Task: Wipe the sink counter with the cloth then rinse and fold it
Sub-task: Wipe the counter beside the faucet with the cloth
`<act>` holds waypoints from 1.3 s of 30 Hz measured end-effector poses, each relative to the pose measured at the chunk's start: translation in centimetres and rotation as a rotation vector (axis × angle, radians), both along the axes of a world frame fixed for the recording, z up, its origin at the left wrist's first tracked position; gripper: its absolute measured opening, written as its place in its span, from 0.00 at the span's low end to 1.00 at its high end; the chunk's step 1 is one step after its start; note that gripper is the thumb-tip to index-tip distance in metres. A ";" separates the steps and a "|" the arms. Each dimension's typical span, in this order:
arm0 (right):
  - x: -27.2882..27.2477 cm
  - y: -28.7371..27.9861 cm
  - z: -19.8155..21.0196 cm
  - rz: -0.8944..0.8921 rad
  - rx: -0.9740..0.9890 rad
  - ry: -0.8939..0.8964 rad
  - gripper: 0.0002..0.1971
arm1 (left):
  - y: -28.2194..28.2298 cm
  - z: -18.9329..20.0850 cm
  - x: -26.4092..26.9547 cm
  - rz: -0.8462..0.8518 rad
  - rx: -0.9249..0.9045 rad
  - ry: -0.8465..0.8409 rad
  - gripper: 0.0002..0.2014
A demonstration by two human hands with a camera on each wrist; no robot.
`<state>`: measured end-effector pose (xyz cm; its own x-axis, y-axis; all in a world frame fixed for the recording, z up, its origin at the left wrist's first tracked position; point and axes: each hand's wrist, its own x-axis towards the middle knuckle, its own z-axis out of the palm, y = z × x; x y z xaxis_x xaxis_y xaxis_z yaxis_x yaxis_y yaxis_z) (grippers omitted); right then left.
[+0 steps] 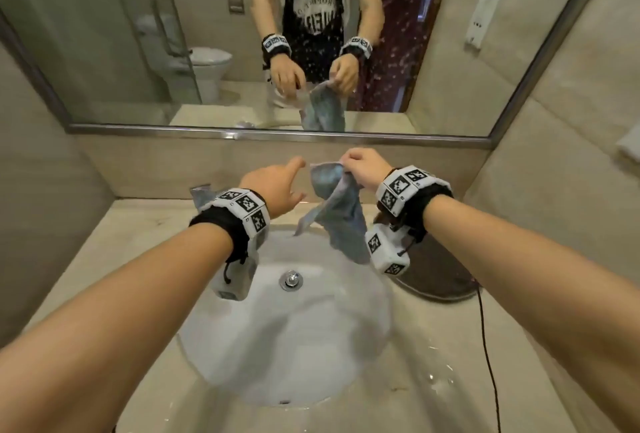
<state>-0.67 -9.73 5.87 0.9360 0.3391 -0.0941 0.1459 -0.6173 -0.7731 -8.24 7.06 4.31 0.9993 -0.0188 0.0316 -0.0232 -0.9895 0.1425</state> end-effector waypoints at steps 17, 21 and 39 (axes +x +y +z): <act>-15.0 24.0 6.0 0.552 -0.468 -0.311 0.14 | 22.7 4.8 -18.5 0.365 -0.651 -0.200 0.13; -15.6 26.7 3.8 0.606 -0.418 -0.055 0.05 | 26.2 3.6 -21.1 0.455 -0.622 -0.207 0.07; -15.6 30.6 -16.1 0.819 -0.846 -0.019 0.34 | 28.6 -14.8 -20.8 0.465 -0.375 0.368 0.30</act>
